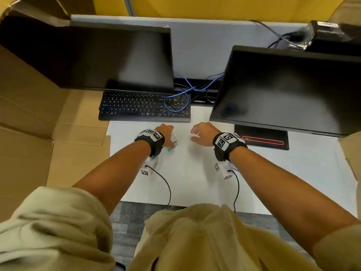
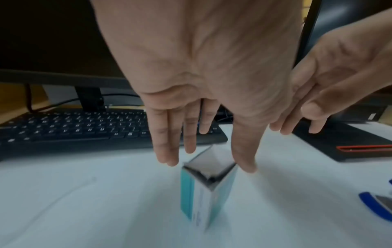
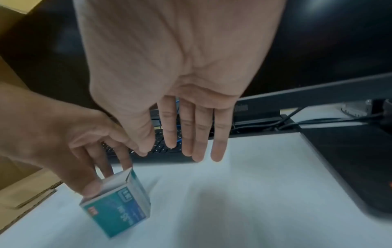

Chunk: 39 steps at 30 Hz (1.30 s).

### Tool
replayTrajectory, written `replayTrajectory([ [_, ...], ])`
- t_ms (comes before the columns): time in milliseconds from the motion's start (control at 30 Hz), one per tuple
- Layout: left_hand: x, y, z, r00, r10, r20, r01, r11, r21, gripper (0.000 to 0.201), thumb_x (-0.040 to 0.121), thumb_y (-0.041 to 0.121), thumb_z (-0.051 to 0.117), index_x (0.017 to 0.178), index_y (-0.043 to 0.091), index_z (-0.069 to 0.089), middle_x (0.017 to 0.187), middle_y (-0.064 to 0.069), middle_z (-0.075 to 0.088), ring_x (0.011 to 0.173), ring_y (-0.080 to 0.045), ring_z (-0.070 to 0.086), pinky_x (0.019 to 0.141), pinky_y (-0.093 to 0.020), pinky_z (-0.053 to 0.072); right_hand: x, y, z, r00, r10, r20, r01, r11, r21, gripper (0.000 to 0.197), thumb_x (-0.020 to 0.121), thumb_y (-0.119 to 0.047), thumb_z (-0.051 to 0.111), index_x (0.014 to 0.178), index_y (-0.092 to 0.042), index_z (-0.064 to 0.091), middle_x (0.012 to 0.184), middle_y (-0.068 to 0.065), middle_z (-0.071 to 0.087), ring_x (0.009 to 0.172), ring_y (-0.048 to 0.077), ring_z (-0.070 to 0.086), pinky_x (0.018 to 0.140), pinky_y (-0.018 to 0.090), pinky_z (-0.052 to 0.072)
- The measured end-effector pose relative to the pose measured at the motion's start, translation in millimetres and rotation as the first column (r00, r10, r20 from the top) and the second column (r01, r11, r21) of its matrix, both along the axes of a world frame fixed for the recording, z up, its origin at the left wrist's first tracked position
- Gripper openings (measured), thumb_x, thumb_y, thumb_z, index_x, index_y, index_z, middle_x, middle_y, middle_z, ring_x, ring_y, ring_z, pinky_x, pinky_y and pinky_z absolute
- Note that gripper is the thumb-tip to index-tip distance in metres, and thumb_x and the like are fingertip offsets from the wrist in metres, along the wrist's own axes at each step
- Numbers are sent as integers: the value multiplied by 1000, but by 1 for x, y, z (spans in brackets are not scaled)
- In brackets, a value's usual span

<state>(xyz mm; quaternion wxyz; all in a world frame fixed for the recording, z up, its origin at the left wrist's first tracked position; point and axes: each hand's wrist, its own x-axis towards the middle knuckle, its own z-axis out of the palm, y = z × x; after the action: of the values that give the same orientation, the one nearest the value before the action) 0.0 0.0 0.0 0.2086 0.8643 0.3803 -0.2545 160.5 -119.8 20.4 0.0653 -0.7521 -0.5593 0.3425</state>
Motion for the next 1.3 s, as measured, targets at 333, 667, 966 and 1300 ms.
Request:
replayTrajectory([
  [333,17,-21,7,999,32,42,-30,999,-44,64,70,45,77,123,14,58,127,-11,56,116,-31,54,92,-39,49,-5,-12,-22,996,-74,-45,69,992,-103,39,86,-31,66,121,-16,62,123,8,63,109,25,60,94,36,51],
  [667,49,-46,14,971,130,199,-70,956,-284,39,93,29,56,123,6,60,120,-18,65,111,-34,61,99,-46,50,8,-29,-34,980,-188,73,193,978,-76,36,85,-38,68,113,-16,64,112,8,66,100,28,60,84,40,54],
  [966,43,-42,13,940,224,256,-128,930,-345,28,94,20,51,114,5,64,109,-23,66,96,-37,67,88,-48,57,8,-38,-30,968,-250,-25,251,964,89,25,76,-29,79,93,-22,61,96,1,66,79,23,64,73,37,57],
  [1300,39,-38,3,946,245,213,-150,911,-383,27,87,4,55,111,10,64,115,-19,66,106,-36,63,92,-50,56,-15,-35,-21,996,-27,82,18,993,113,23,89,-27,68,111,-26,73,117,5,51,95,24,54,80,37,53],
])
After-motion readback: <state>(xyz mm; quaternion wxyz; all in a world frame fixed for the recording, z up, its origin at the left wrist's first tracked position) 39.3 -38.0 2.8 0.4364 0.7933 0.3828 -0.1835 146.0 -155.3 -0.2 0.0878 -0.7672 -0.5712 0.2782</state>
